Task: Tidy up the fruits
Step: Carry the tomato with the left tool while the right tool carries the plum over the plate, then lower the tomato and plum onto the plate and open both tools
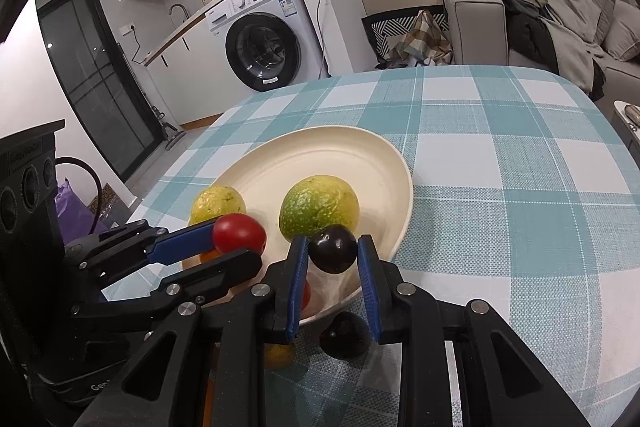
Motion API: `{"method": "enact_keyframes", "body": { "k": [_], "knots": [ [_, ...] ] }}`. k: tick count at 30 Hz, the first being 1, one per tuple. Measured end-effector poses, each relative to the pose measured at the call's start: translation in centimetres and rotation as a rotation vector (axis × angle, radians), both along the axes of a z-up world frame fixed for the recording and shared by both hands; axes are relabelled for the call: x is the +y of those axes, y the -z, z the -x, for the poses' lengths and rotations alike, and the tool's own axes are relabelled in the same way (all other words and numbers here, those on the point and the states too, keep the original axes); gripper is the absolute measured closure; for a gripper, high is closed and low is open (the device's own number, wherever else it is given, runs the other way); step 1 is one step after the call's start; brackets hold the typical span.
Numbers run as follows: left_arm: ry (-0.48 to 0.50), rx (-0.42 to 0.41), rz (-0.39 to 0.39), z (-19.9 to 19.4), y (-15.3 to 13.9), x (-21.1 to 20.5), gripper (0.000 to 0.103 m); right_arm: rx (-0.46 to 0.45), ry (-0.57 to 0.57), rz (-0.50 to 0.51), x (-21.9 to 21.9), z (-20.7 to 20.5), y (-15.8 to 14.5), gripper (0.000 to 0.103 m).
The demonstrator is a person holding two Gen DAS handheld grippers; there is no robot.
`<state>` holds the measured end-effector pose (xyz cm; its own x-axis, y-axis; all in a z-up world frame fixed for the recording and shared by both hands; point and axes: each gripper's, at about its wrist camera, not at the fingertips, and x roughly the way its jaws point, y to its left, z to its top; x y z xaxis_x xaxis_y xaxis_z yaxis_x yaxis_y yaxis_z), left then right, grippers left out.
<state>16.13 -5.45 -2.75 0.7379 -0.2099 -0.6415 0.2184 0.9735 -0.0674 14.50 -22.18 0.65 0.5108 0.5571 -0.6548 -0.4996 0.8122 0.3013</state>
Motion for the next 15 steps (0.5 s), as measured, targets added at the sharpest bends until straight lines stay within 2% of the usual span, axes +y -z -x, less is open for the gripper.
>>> {"method": "enact_keyframes", "body": {
  "k": [10,15],
  "knots": [
    [-0.006,-0.001,-0.005,-0.25,0.13,0.06,0.076,-0.008,-0.004,0.009,-0.03,0.15,-0.02,0.076],
    [0.005,0.006,-0.010,-0.02,0.11,0.20,0.076,-0.031,-0.009,0.027,0.01,0.64,-0.24,0.070]
  ]
}}
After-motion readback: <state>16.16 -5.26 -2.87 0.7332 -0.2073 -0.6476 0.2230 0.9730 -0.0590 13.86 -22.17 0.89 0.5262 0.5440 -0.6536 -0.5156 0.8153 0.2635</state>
